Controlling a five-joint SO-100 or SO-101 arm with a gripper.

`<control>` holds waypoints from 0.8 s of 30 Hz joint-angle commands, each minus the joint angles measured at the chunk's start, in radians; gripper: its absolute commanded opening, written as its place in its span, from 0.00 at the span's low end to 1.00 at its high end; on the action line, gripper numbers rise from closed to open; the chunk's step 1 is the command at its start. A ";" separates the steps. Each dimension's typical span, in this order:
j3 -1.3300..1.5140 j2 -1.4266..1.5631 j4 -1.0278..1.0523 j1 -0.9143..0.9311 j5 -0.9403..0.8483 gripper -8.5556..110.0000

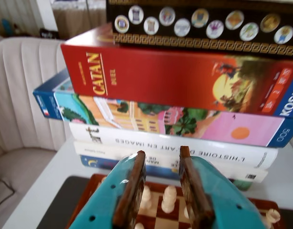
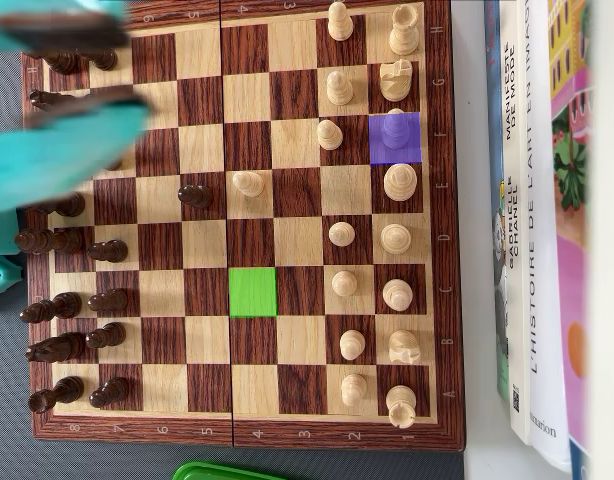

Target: Play chess

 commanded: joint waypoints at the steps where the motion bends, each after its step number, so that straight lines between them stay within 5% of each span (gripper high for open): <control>1: -0.127 -0.061 0.117 -0.020 0.008 0.18; 24: -0.784 -0.730 0.661 -0.040 0.060 0.20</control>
